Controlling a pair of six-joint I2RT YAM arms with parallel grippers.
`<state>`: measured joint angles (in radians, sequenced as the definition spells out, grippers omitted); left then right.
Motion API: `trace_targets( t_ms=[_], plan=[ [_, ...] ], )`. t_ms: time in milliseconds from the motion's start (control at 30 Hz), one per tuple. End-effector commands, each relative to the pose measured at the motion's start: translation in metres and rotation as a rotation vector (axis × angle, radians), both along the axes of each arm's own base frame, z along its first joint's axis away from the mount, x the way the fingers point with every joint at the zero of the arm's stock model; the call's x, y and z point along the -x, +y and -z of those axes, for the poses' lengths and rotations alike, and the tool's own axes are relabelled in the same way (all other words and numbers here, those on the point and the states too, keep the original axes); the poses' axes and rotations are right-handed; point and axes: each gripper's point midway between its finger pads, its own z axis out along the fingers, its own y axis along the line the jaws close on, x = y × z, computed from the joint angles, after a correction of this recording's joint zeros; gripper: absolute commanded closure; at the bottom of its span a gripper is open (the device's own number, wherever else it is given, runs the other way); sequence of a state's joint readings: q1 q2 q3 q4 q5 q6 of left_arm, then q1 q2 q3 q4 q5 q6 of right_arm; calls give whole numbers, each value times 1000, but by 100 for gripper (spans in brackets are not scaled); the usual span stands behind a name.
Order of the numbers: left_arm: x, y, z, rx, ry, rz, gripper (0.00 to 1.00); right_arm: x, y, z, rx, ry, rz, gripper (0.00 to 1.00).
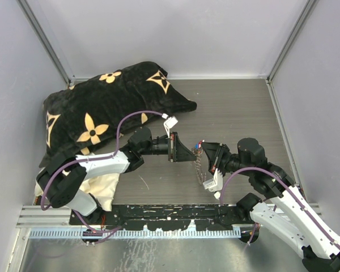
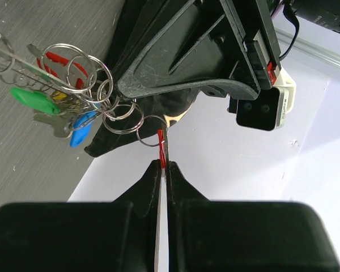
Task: Remove the keys from the keyring
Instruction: Remove the key from the keyring.
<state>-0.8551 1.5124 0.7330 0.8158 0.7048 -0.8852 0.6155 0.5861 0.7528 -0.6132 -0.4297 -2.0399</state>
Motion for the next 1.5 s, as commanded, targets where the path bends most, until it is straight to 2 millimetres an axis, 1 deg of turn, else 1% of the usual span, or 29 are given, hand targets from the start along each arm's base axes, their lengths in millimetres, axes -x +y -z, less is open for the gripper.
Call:
trace_targets(
  t_ms=[0, 200, 700, 933, 1100, 1267, 1467],
  plan=[
    [-2, -3, -16, 16, -29, 19, 97, 0, 3, -39, -84, -115, -9, 99],
    [-4, -3, -7, -42, 29, 30, 98, 0, 1, -40, -80, -129, -4, 99],
    [-4, 2, -1, -83, 56, 33, 99, -4, -6, -46, -108, -147, 43, 99],
    [-6, 2, 3, -115, 107, 29, 100, 1, -5, -41, -115, -159, 22, 99],
    [-6, 4, 1, -114, 130, 23, 100, -1, -6, -39, -136, -162, 40, 99],
    [-10, 7, 5, -126, 169, 7, 100, 2, -6, -35, -152, -180, 29, 99],
    [-10, 5, 10, -145, 223, 19, 100, -1, -7, -38, -174, -222, 42, 99]
  ],
)
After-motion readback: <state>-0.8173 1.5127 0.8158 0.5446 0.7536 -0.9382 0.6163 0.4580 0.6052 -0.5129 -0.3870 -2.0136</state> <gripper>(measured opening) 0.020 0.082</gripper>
